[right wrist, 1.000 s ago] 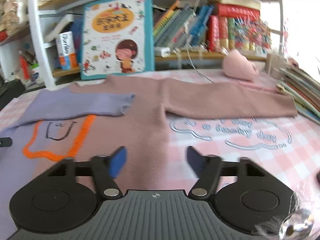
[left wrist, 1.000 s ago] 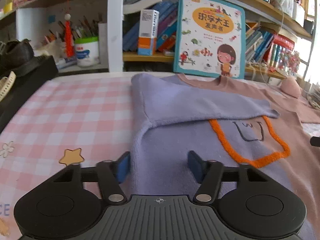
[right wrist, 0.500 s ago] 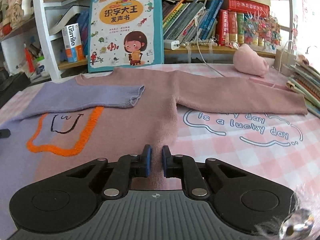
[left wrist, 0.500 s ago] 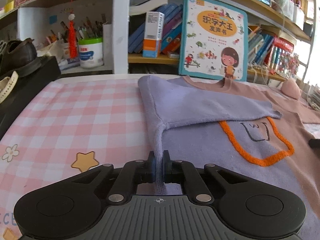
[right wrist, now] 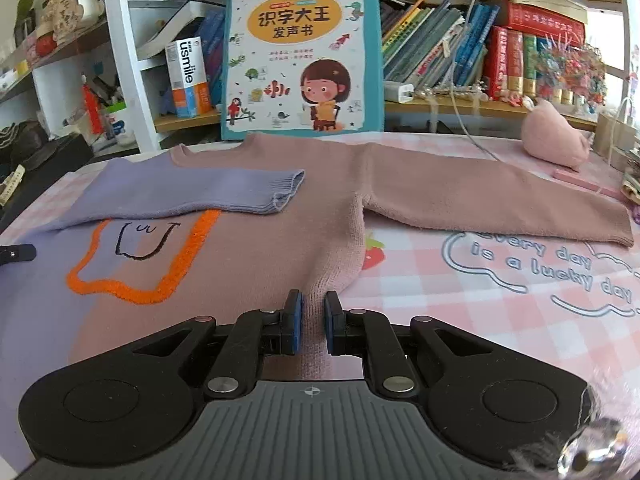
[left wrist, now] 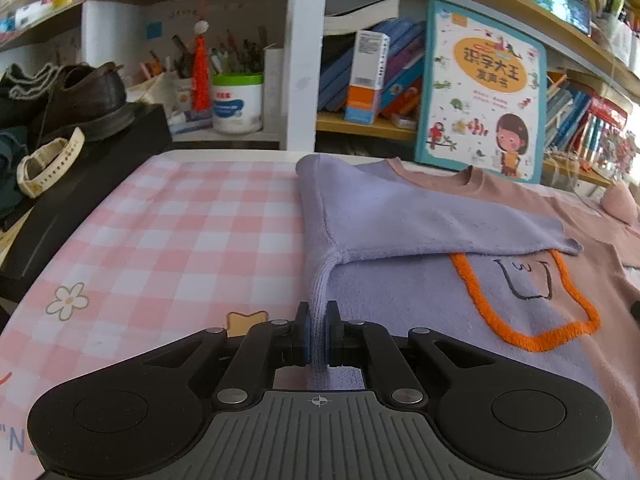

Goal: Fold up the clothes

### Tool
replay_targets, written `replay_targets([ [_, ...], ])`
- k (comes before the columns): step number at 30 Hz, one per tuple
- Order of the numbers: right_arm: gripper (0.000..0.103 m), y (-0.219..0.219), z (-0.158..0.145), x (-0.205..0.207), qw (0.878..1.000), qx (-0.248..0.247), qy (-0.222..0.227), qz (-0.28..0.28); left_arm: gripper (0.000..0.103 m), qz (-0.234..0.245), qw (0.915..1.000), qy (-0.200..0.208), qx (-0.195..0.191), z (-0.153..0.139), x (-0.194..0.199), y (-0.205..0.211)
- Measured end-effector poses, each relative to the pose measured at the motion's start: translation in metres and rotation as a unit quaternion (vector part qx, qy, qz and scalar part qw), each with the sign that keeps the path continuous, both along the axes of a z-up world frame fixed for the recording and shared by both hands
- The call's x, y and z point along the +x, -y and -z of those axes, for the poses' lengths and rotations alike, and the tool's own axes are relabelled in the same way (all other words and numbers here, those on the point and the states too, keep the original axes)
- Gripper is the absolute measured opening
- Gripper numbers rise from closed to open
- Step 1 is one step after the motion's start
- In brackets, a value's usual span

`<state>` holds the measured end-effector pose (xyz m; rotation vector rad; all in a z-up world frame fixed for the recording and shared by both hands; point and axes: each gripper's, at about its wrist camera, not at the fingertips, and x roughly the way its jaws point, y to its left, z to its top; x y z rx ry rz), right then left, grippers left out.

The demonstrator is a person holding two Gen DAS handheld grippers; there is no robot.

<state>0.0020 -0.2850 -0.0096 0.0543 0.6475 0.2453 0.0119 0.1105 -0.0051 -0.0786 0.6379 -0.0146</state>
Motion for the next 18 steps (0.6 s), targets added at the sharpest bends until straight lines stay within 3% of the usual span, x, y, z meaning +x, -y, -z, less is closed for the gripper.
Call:
replay_targets([
  [8, 0.011, 0.001, 0.002, 0.003, 1.000, 0.005, 0.000, 0.000, 0.008, -0.006, 1.0000, -0.001, 0.007, 0.000, 0.001, 0.001],
  [10, 0.015, 0.003, 0.002, 0.002, 1.000, 0.009, -0.002, 0.003, 0.010, -0.013, 0.9998, 0.004, 0.012, -0.003, -0.002, 0.003],
  [12, 0.036, 0.006, 0.001, 0.001, 1.000, 0.010, 0.000, 0.008, 0.011, -0.017, 0.9995, 0.015, 0.020, -0.009, -0.006, 0.005],
  [13, 0.041, 0.007, 0.001, 0.000, 1.000, 0.009, 0.002, 0.011, 0.013, -0.019, 0.9993, 0.021, 0.023, -0.013, -0.009, 0.007],
  [16, 0.058, 0.010, -0.001, -0.004, 1.000, 0.002, 0.013, 0.024, 0.031, -0.015, 0.9985, 0.044, 0.029, -0.025, -0.018, 0.014],
  [18, 0.069, 0.013, -0.001, -0.006, 0.999, 0.002, 0.017, 0.033, 0.056, -0.007, 0.9978, 0.058, 0.031, -0.032, -0.022, 0.020],
])
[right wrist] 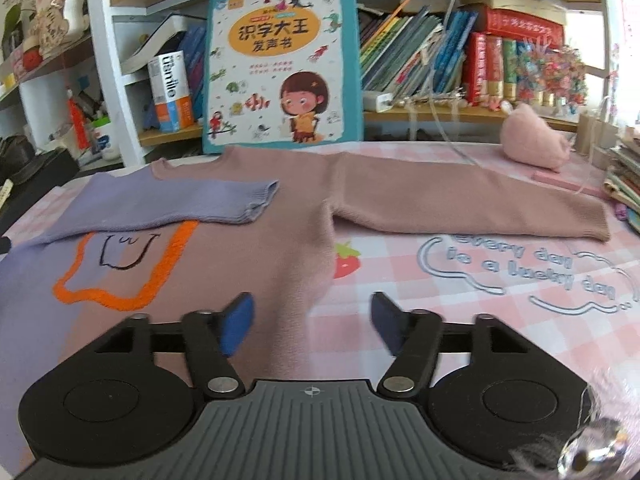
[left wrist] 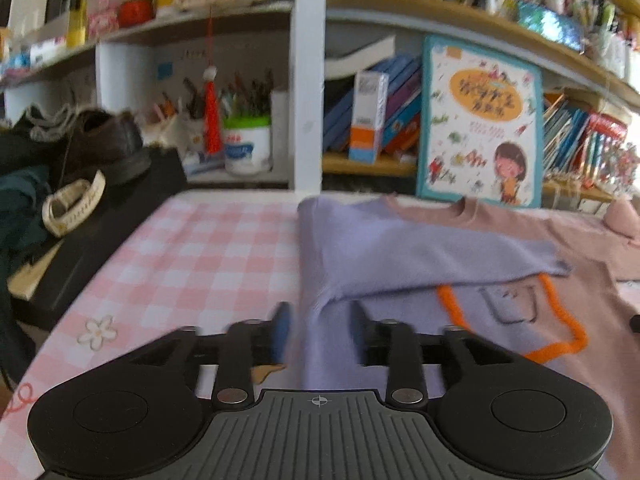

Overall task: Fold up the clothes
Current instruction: 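Open both tools and move the right tool to the pink sleeve cuff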

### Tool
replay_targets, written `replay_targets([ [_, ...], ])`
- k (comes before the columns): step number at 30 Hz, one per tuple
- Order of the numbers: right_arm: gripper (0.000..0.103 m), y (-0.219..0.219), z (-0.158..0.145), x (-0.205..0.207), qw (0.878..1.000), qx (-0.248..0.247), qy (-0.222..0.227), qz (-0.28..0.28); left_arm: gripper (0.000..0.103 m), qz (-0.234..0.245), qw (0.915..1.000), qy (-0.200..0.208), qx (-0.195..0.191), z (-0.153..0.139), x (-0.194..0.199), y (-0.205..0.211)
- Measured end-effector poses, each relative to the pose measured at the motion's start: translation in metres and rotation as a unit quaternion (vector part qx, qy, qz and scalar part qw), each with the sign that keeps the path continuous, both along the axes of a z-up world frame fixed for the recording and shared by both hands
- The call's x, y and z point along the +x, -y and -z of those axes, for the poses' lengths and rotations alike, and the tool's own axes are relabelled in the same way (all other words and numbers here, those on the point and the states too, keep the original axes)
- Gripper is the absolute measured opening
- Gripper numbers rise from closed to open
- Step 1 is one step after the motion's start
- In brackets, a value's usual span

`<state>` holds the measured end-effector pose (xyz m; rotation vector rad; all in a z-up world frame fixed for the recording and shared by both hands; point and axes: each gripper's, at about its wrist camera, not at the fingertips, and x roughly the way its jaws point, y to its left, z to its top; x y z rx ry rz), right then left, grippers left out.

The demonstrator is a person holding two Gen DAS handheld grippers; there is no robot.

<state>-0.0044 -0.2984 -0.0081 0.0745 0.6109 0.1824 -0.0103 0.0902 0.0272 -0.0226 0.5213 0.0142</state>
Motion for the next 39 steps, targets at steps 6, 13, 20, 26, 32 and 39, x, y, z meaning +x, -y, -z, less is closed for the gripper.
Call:
replay_targets([
  [6, 0.078, 0.013, -0.003, -0.006, 1.000, -0.003, 0.006, 0.020, 0.084, 0.037, 0.9991, 0.014, 0.011, -0.009, -0.008, 0.031],
  [13, 0.084, 0.033, -0.005, -0.014, 0.998, -0.020, 0.012, 0.050, 0.090, 0.098, 0.9950, -0.011, 0.014, 0.006, -0.008, 0.070],
  [20, 0.084, 0.062, -0.007, -0.017, 0.995, -0.033, 0.018, 0.091, 0.090, 0.136, 0.9903, -0.025, 0.012, 0.019, -0.009, 0.096],
  [26, 0.085, 0.090, -0.011, -0.015, 0.990, -0.075, 0.021, 0.119, 0.090, 0.141, 0.9894, -0.031, 0.012, 0.025, -0.009, 0.102],
  [32, 0.087, 0.125, -0.010, -0.003, 0.987, -0.086, 0.011, 0.134, 0.091, 0.146, 0.9883, -0.039, 0.014, 0.031, -0.010, 0.105],
  [39, 0.084, 0.171, -0.014, 0.028, 0.985, -0.054, -0.014, 0.162, 0.092, 0.151, 0.9876, -0.041, 0.018, 0.031, -0.010, 0.107],
])
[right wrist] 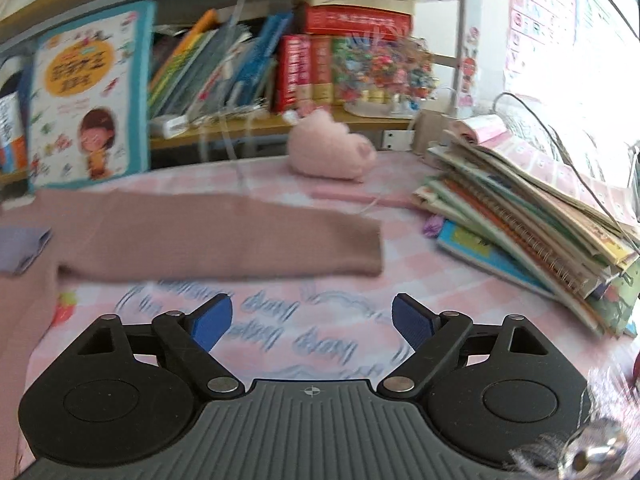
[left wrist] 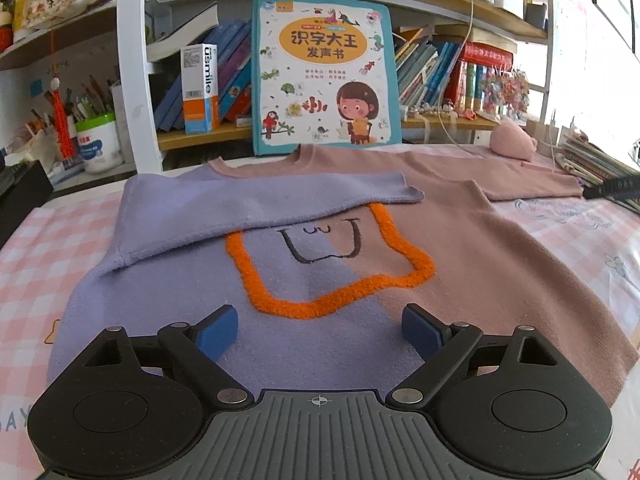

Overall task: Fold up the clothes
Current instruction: 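Open both tools and move the right tool to the pink sleeve cuff, then grasp the pink sleeve cuff with the right tool and lift it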

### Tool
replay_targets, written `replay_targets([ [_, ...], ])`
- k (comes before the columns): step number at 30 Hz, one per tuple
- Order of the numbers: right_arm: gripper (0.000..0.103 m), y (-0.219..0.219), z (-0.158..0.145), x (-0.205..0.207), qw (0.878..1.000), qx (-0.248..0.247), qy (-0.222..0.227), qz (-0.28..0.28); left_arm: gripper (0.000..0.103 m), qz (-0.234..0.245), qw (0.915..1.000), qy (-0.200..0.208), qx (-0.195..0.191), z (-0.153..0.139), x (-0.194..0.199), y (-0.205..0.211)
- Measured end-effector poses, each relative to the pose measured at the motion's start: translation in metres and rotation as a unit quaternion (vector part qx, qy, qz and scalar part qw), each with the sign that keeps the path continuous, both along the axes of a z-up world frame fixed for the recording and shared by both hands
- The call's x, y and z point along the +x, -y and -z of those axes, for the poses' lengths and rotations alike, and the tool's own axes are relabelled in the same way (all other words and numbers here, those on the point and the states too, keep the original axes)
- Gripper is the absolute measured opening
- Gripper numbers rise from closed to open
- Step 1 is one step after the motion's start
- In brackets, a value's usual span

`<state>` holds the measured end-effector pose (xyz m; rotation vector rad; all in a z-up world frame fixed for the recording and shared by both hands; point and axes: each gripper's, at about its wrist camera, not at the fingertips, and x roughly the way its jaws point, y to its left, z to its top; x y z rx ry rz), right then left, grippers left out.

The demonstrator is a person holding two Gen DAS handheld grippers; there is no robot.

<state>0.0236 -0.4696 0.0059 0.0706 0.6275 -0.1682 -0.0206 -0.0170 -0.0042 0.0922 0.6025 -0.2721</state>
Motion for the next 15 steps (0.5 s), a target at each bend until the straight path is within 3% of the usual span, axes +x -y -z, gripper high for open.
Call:
replay_targets([
  [4, 0.079, 0.029, 0.000, 0.022, 0.999, 0.031, -0.017, 0.030, 0.093, -0.003, 0.9999, 0.000, 0.010, 0.001, 0.000, 0.003],
  [6, 0.065, 0.043, 0.001, 0.033, 0.998, 0.043, -0.030, 0.045, 0.095, -0.005, 0.9999, 0.002, 0.012, 0.001, 0.000, 0.003],
  [11, 0.045, 0.063, 0.012, 0.053, 0.994, 0.058, -0.055, 0.071, 0.096, -0.006, 0.9999, 0.001, 0.013, 0.000, 0.000, 0.003],
  [15, 0.041, 0.072, 0.016, 0.062, 0.992, 0.087, -0.054, 0.079, 0.096, -0.006, 0.9999, -0.001, 0.013, 0.001, 0.001, 0.002],
])
